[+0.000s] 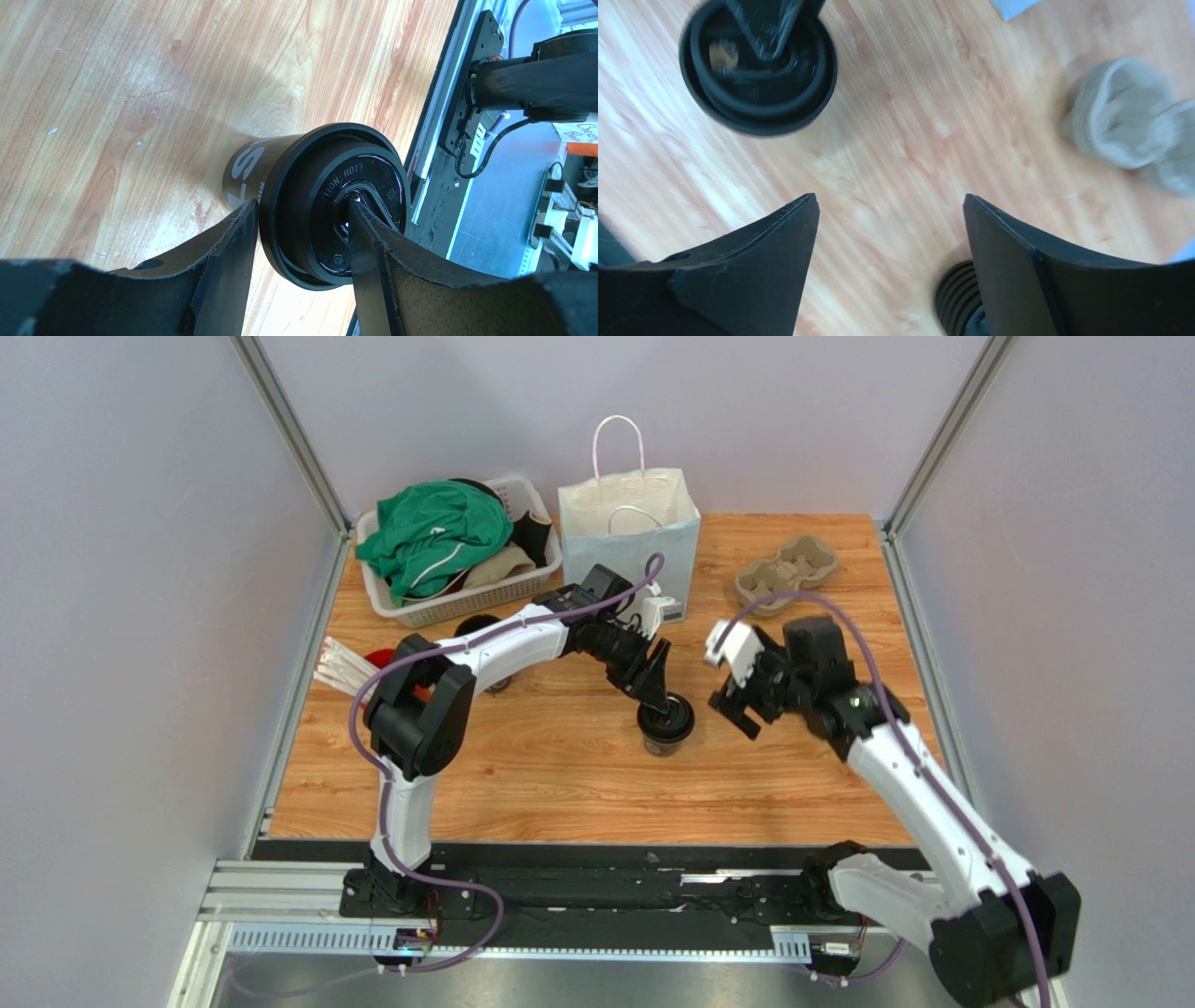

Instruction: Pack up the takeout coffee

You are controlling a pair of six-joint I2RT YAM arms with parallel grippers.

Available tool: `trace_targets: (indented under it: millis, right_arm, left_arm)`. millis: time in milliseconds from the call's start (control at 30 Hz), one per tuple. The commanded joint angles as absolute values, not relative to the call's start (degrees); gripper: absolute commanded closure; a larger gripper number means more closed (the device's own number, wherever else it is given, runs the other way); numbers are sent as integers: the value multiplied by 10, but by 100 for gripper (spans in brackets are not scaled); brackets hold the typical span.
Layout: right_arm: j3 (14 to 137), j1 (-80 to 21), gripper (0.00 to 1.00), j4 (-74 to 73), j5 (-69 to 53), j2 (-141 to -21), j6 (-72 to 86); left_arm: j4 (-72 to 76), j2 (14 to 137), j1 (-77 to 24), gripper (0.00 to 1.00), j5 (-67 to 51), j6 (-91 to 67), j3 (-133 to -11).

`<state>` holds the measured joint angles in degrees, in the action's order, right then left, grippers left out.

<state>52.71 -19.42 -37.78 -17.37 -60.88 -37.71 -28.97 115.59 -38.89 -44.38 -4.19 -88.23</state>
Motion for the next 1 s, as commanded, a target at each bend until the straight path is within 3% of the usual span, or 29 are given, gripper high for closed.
trace_targets:
  millis: [0,267,500,767,967]
  right_arm:
    - [402,-256,17,-254,-67,-510,-568]
    - [279,-365,19,-167,22,-447,-659]
    - [215,-434,27,-60,27,-438,-682]
    - [165,-454,30,32,-15,-454,-698]
    - [170,-460,34,13,-33,-452,-673]
  left_arm:
    - [-311,1166,-391,43,-345,0,-865]
    - [-315,1172,-390,43,-334,14,-867]
    - [-316,1174,-390,43,-333,16,-871]
    - [-316,1177,-391,43,-330,17,-873]
    - [-317,1178,-390,43,-333,18,-875]
